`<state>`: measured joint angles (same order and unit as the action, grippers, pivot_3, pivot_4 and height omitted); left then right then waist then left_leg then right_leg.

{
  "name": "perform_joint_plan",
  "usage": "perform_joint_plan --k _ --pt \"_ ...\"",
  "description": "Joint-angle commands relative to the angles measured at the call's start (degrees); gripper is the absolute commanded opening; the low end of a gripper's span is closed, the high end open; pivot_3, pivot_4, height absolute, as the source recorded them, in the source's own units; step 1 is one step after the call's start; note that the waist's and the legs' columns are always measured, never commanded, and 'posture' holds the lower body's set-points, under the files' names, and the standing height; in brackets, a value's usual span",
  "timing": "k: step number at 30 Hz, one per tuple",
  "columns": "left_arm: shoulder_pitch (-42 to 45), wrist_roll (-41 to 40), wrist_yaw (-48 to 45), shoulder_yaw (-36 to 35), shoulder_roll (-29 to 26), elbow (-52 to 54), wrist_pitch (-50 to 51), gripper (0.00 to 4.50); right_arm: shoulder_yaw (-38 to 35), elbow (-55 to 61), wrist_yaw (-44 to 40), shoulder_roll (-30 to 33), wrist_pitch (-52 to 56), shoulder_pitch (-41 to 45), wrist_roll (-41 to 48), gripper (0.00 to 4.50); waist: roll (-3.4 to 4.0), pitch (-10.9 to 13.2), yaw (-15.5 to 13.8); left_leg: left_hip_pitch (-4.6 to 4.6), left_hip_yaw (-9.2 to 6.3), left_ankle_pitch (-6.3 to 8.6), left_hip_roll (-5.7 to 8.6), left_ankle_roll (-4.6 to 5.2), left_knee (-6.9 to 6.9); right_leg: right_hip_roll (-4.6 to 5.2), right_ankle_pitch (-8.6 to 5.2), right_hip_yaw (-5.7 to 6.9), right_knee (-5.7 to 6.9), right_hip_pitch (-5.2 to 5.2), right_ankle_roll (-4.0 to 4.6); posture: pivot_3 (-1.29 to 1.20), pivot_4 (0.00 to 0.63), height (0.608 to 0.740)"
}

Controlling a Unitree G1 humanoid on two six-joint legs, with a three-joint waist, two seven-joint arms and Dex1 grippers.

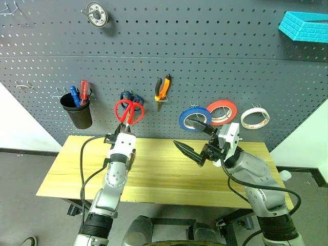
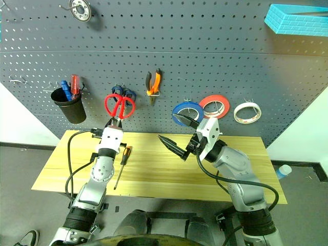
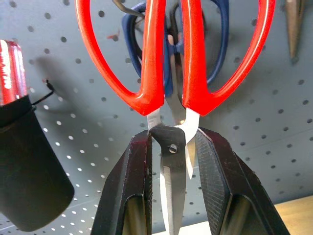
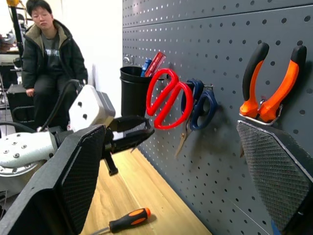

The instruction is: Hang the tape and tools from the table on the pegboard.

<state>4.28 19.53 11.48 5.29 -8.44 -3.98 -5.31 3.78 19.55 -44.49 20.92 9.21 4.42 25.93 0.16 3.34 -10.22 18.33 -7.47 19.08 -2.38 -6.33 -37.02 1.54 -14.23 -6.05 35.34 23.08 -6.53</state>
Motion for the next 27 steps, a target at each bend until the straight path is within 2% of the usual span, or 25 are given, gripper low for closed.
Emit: perform_joint_plan --k 1,15,27 --pt "1.15 0.43 0.86 -1.02 -0.24 1.45 -0.90 0.94 -0.34 0.49 -0.14 -0.08 -1.27 0.21 0.04 4.50 0.00 0.00 0.00 0.00 0.00 0.00 0.00 0.00 0.00 0.00 0.00 0.00 0.00 0.00 0.00 0.34 0.000 0.740" --pt "6.97 -0.72 0.80 -1.90 0.22 -2.84 0.20 0.94 -0.49 0.56 -0.02 0.08 -1.09 -0.05 -0.51 4.50 -0.01 -0.01 -0.03 0.00 0.00 0.00 0.00 0.00 0.00 0.00 0.03 0.00 0.01 0.00 -0.05 0.33 0.000 0.740" --pt "16.94 -2.53 2.58 -2.44 1.49 -20.81 -2.34 0.94 -0.88 0.83 0.19 0.16 -1.12 0.14 -0.26 4.50 -0.02 -0.03 -0.01 -0.01 0.00 0.00 0.02 0.00 -0.01 0.00 0.09 0.00 0.01 -0.02 -0.15 0.32 0.000 0.740"
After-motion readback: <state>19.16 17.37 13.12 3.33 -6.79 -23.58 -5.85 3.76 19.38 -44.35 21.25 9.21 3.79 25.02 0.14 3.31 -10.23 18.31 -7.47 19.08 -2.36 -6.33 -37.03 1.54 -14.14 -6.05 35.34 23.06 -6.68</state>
